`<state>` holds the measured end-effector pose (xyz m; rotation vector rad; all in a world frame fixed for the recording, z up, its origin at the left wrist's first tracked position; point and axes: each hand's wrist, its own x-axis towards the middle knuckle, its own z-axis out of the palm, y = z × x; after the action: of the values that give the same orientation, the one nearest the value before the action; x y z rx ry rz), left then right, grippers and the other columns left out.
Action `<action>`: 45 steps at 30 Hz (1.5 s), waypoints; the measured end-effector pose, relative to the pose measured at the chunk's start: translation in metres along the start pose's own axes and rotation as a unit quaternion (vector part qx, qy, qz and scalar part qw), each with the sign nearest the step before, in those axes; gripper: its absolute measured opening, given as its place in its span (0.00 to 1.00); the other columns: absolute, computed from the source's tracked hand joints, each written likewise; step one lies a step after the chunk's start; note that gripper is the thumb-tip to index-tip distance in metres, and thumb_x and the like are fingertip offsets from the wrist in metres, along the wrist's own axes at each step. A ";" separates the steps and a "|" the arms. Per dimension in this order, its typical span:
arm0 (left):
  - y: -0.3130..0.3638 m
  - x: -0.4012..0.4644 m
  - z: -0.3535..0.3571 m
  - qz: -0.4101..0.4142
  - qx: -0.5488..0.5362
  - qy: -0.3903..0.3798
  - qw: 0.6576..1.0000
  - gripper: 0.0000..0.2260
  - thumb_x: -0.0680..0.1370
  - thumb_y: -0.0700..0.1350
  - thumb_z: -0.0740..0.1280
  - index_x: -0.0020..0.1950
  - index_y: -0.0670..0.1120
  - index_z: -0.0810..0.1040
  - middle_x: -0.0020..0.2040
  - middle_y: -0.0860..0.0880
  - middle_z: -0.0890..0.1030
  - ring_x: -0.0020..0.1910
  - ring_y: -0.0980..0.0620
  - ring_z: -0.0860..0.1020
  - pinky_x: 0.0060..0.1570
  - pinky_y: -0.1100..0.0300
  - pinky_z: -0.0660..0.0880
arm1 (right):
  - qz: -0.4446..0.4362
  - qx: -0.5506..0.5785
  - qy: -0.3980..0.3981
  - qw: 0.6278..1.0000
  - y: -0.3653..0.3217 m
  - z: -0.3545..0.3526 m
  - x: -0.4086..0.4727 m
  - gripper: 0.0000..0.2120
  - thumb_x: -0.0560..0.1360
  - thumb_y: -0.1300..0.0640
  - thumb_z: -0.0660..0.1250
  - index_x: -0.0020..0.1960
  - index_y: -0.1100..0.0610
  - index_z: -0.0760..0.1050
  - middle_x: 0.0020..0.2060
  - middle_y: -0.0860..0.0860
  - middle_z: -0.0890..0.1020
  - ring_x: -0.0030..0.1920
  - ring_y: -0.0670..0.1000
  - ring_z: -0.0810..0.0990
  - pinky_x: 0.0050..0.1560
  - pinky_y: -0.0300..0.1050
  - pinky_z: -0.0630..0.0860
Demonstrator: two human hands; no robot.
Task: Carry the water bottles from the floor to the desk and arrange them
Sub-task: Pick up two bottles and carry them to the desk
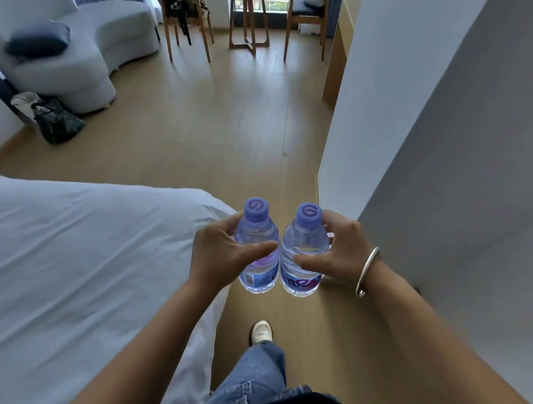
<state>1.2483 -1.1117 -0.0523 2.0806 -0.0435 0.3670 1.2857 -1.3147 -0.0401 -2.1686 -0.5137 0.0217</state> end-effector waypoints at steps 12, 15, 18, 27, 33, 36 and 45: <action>-0.072 0.223 -0.026 -0.024 0.013 -0.005 1.000 0.15 0.60 0.55 0.77 0.44 0.66 0.79 0.39 0.69 0.81 0.39 0.68 0.80 0.39 0.74 0.73 | -0.013 -0.033 0.011 0.999 0.027 0.000 0.226 0.22 0.62 0.53 0.76 0.54 0.58 0.77 0.45 0.53 0.82 0.42 0.53 0.80 0.45 0.51 0.80; -0.091 0.264 -0.024 -0.034 0.012 -0.003 0.999 0.14 0.59 0.58 0.76 0.42 0.68 0.78 0.37 0.69 0.81 0.37 0.69 0.79 0.39 0.74 0.73 | -0.010 -0.029 0.008 0.999 0.040 0.003 0.272 0.22 0.62 0.52 0.75 0.53 0.57 0.77 0.44 0.53 0.82 0.42 0.53 0.80 0.44 0.50 0.80; -0.109 0.309 -0.017 -0.045 0.003 -0.001 0.999 0.13 0.58 0.62 0.73 0.41 0.71 0.78 0.37 0.67 0.82 0.36 0.68 0.79 0.38 0.72 0.74 | 0.009 -0.021 -0.001 1.000 0.059 0.006 0.322 0.22 0.62 0.54 0.76 0.54 0.58 0.77 0.43 0.52 0.82 0.42 0.52 0.79 0.45 0.51 0.79; -0.161 0.499 0.018 -0.065 0.001 -0.017 0.998 0.14 0.58 0.61 0.73 0.41 0.71 0.78 0.37 0.65 0.82 0.37 0.67 0.80 0.37 0.72 0.74 | 0.025 -0.010 0.006 1.000 0.120 -0.003 0.508 0.19 0.61 0.54 0.75 0.50 0.57 0.78 0.41 0.52 0.82 0.41 0.53 0.79 0.44 0.53 0.77; -0.192 0.607 0.038 -0.091 -0.013 -0.004 0.996 0.16 0.59 0.55 0.76 0.42 0.70 0.79 0.37 0.65 0.83 0.37 0.67 0.80 0.38 0.72 0.74 | 0.035 -0.014 0.017 0.999 0.152 -0.028 0.613 0.19 0.61 0.57 0.76 0.51 0.57 0.78 0.41 0.50 0.81 0.42 0.51 0.79 0.45 0.50 0.78; -0.200 0.652 0.050 -0.093 -0.016 -0.011 0.995 0.16 0.58 0.56 0.75 0.43 0.71 0.79 0.38 0.66 0.82 0.38 0.68 0.80 0.37 0.75 0.73 | 0.030 -0.018 0.023 0.999 0.166 -0.041 0.651 0.19 0.61 0.56 0.75 0.51 0.57 0.78 0.41 0.50 0.81 0.41 0.51 0.79 0.43 0.50 0.78; -0.221 0.807 0.099 -0.056 -0.027 -0.061 0.996 0.15 0.59 0.56 0.76 0.41 0.70 0.78 0.37 0.67 0.82 0.37 0.69 0.80 0.37 0.76 0.72 | 0.074 -0.011 0.074 0.994 0.221 -0.075 0.772 0.19 0.62 0.53 0.76 0.50 0.56 0.77 0.41 0.50 0.81 0.41 0.51 0.79 0.43 0.51 0.79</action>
<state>2.0816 -0.9864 -0.0603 2.0389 -0.0087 0.1690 2.0843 -1.2031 -0.0363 -2.2065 -0.2686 -0.0624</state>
